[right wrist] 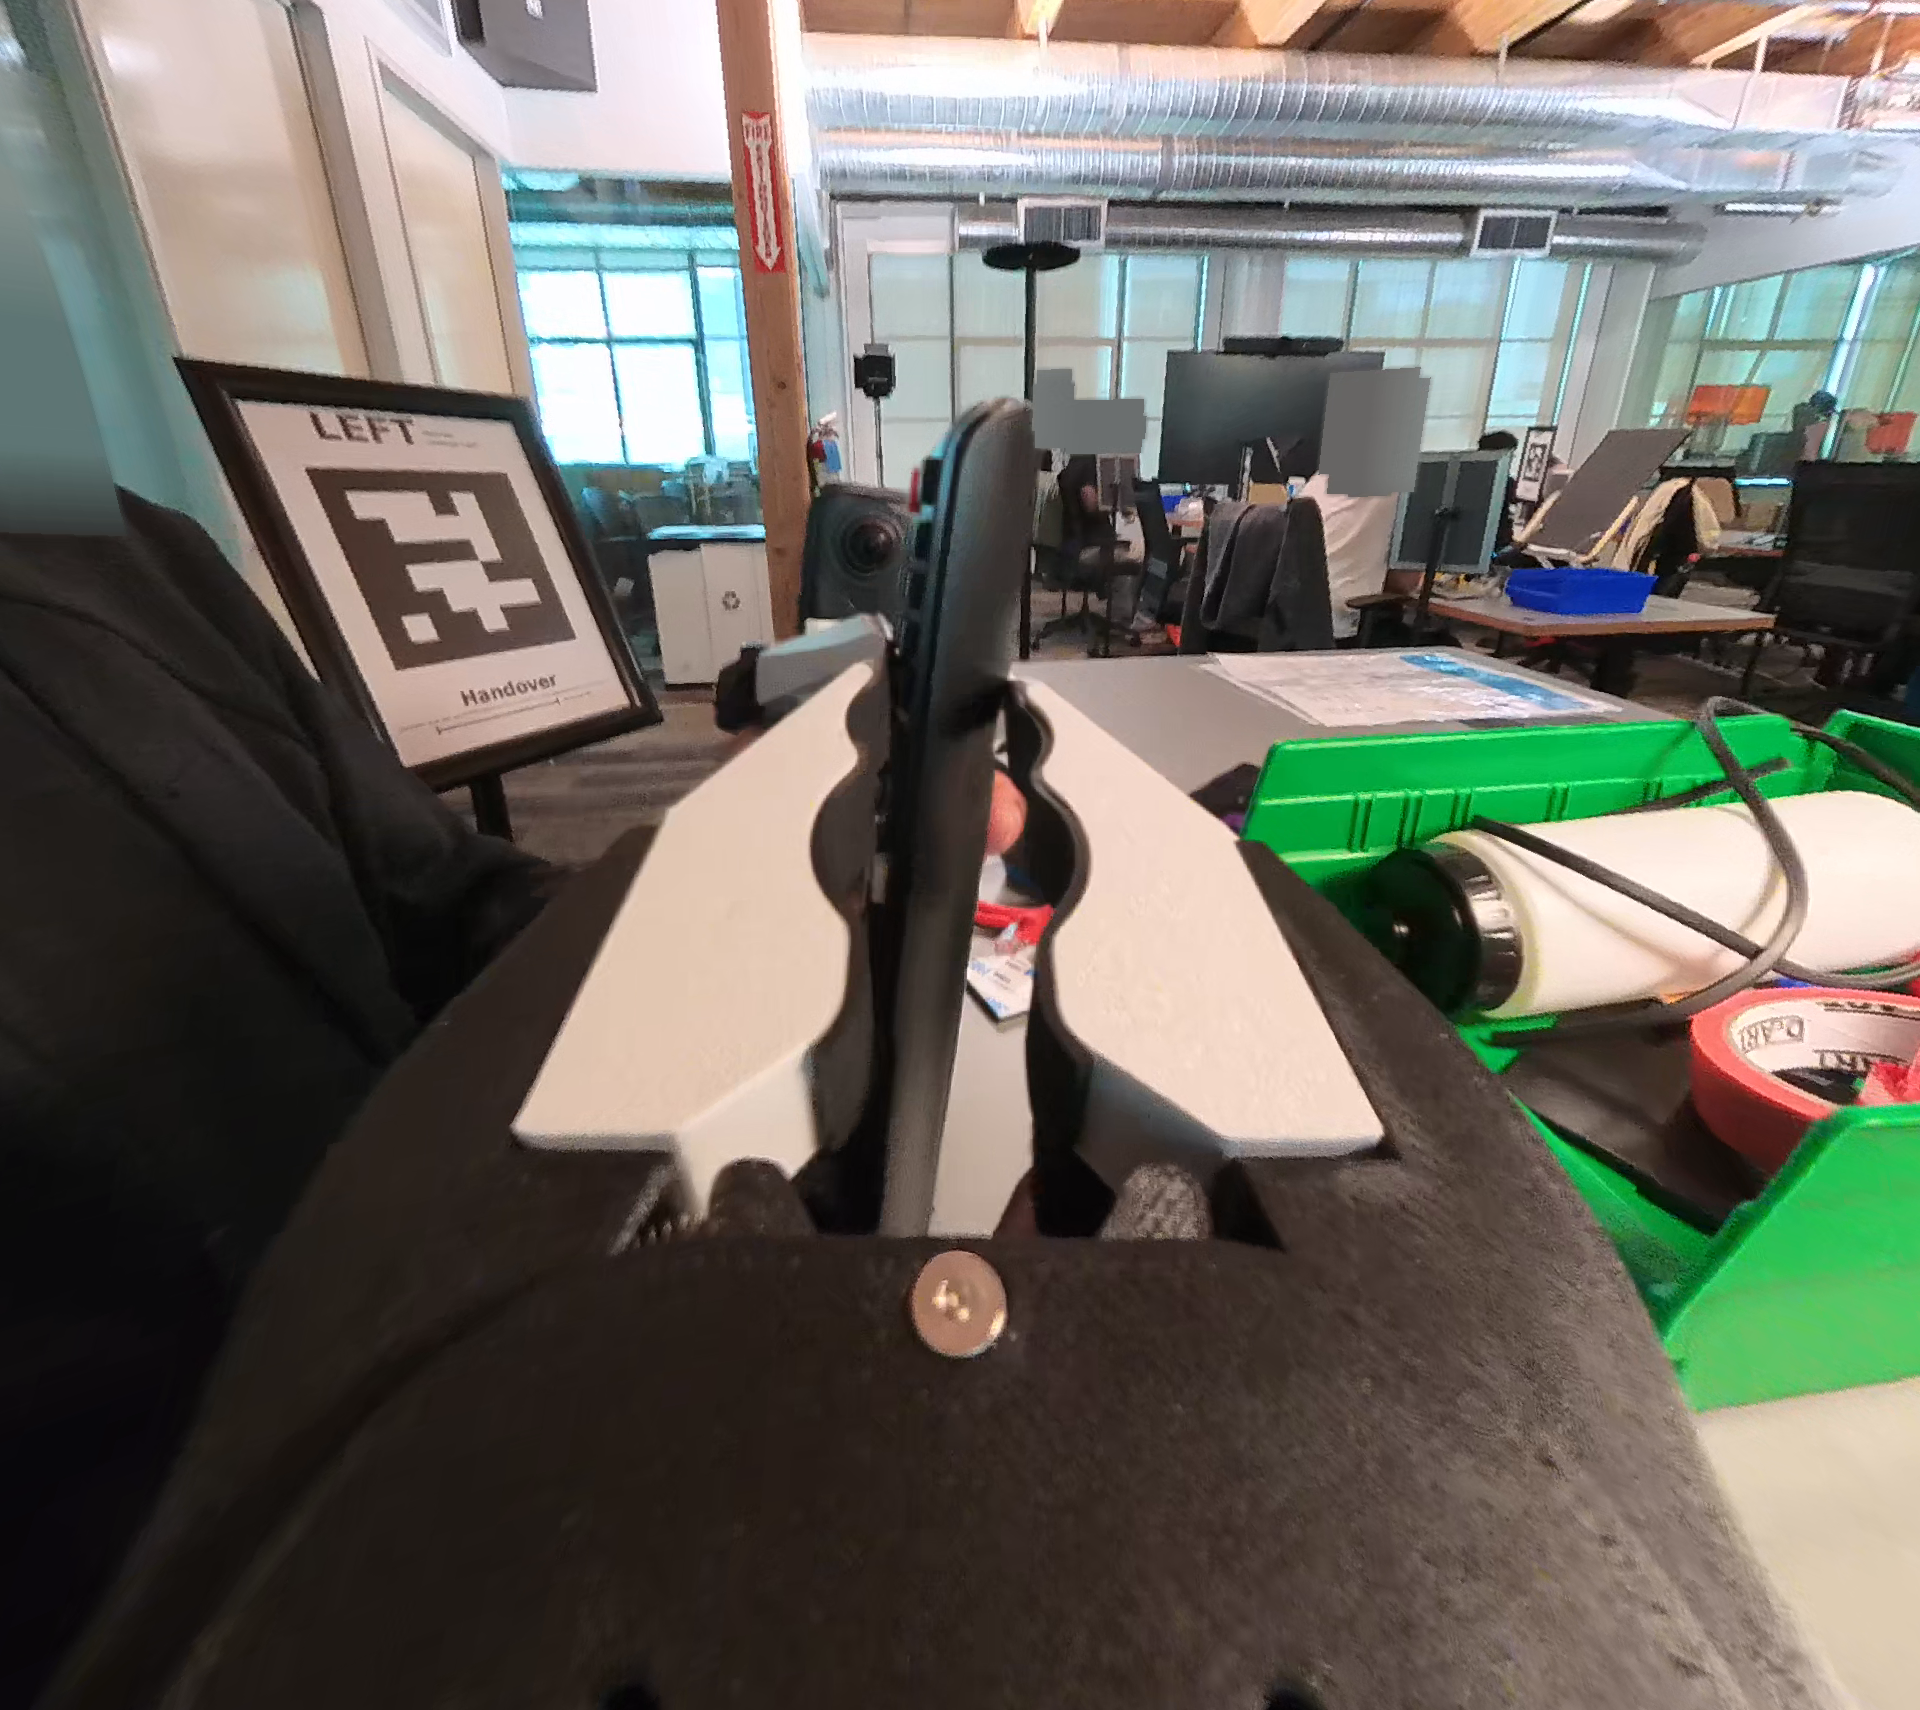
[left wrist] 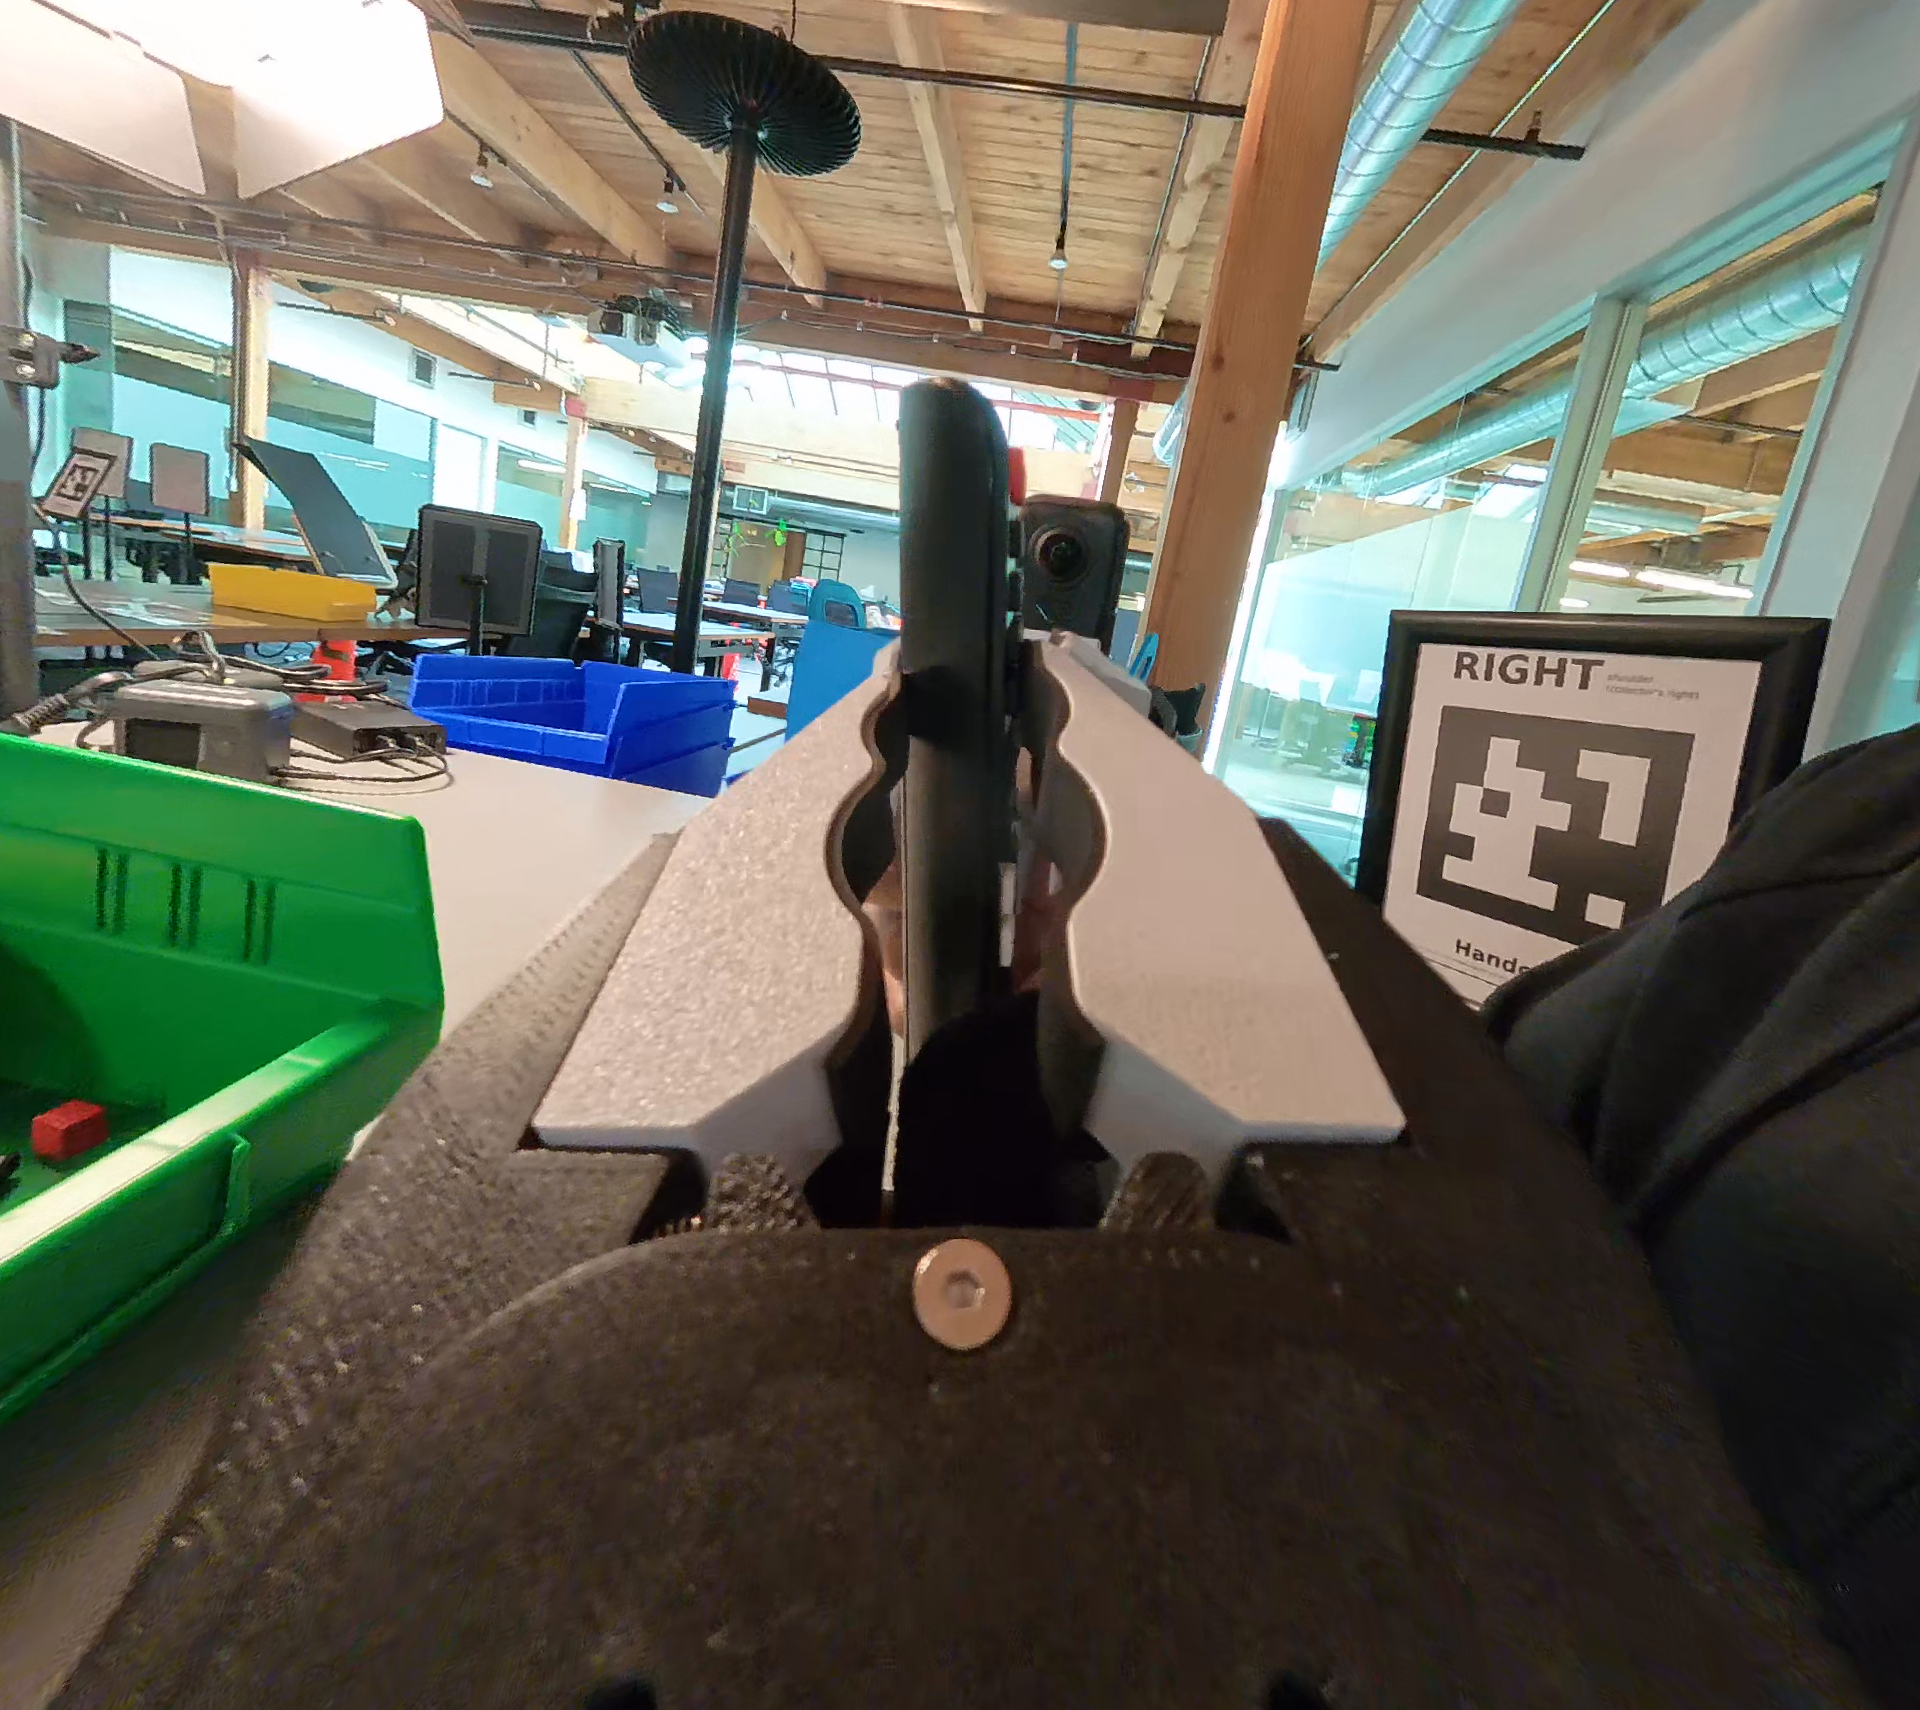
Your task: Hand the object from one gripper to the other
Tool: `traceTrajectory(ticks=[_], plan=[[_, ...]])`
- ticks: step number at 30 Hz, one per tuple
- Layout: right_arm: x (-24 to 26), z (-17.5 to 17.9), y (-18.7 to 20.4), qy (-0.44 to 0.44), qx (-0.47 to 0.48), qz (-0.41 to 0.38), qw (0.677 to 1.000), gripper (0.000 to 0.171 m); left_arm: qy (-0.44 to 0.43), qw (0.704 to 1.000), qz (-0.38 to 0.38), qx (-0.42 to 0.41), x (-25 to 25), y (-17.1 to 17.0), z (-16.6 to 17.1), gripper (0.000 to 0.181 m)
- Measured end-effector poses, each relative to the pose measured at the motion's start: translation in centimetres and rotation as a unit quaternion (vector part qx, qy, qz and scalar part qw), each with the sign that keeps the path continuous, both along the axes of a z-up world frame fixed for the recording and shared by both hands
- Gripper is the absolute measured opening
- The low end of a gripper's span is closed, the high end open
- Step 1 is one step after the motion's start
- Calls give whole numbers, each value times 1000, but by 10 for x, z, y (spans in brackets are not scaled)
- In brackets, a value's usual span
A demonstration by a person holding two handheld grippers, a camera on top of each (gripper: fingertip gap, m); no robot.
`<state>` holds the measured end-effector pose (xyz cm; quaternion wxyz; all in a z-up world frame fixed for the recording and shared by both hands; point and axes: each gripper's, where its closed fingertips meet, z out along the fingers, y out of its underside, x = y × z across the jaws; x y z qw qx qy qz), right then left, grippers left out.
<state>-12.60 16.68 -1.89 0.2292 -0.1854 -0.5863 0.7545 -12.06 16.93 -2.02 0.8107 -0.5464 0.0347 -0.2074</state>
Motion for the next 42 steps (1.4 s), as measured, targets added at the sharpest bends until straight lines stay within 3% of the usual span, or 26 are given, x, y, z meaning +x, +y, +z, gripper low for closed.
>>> traceTrajectory(ticks=[4, 9, 13, 17, 19, 22, 31, 37, 42], plan=[[-4, 0, 1, 9, 10, -22, 1000, 21, -14, 1000, -1, 0, -1, 1, 0, 23], [-2, 11, 10, 19, -26, -25, 999, 21, -47, 999, -17, -6, -4, 3, -1, 39], [-1, 11, 8, 17, -37, -13, 999, 23, 6, 1000, -8, -26, 4, 8, -9, 23], [-2, 9, 9, -2, -51, 1, 999, 44, 11, 1000, 10, -10, 0, 4, -4, 22], [-4, 3, 7, -10, -30, -1, 999, 41, -1, 1000, 6, -7, -2, 3, -3, 22], [-7, -5, 3, -10, 4, -14, 1000, 23, -2, 1000, 14, -9, -4, 4, -4, 22], [-6, 2, 5, 12, -9, -25, 1000, 21, -56, 998, -26, -15, -4, 5, -4, 32], [-6, 2, 3, 9, -17, -18, 1000, 22, 1, 999, -15, -45, 6, 12, -16, 25], [-9, 0, 7, -5, -36, -14, 999, 31, -10, 999, -1, -33, -2, 9, -11, 24]])
